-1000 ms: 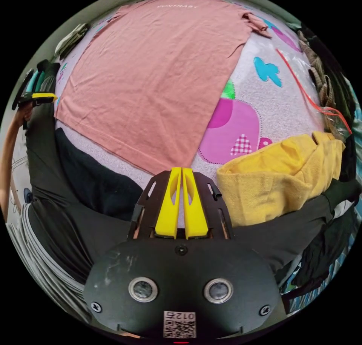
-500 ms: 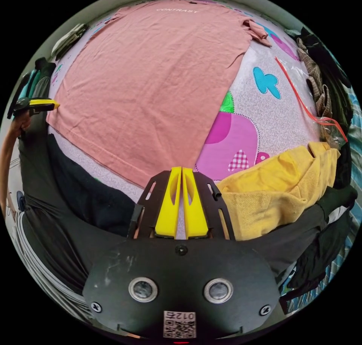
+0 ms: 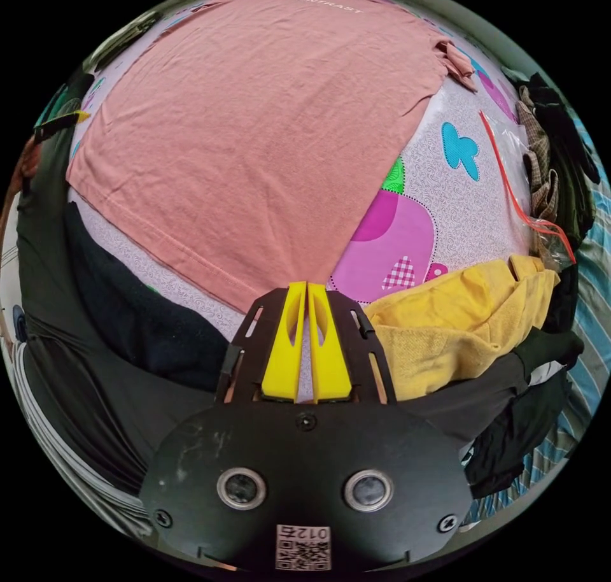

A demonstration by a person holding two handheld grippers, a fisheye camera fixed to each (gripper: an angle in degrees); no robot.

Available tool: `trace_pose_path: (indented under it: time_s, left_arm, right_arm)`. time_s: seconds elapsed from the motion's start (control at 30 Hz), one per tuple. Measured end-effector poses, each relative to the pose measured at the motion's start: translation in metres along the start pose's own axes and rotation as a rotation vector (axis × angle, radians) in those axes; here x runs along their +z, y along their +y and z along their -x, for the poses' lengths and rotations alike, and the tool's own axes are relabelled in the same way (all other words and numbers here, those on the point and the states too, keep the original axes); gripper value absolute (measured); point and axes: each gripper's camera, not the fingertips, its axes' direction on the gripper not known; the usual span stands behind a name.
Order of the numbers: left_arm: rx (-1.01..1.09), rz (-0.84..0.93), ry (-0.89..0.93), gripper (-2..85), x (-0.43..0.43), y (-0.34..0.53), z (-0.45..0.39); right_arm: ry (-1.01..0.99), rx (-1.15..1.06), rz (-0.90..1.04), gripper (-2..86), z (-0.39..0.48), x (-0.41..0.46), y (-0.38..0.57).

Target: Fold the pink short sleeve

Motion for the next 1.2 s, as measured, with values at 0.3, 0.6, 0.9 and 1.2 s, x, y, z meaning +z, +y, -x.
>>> trace_pose_path:
  time_s: [0.3,0.6,0.9,1.2]
  left_arm:
    - [-0.375,-0.344,0.212,3.2,-0.054,-0.055,0.140]
    - [-0.487,-0.391,0.288,7.6,-0.049,-0.113,0.228]
    - [-0.510,-0.426,0.423,1.3,-0.052,-0.097,0.286]
    - [-0.497,-0.713,0.565,0.2,-0.068,-0.015,0.307]
  right_arm:
    - [-0.013,-0.038,0.108,-0.8,0.022,0.029,-0.043]
    - [-0.010,-0.112,-0.061,-0.7,0.041,-0.026,-0.155]
    - [-0.122,-0.279,-0.374,-0.7,0.128,-0.105,-0.360]
    - [-0.048,-0.320,-0.495,-0.3,0.227,-0.137,-0.512]
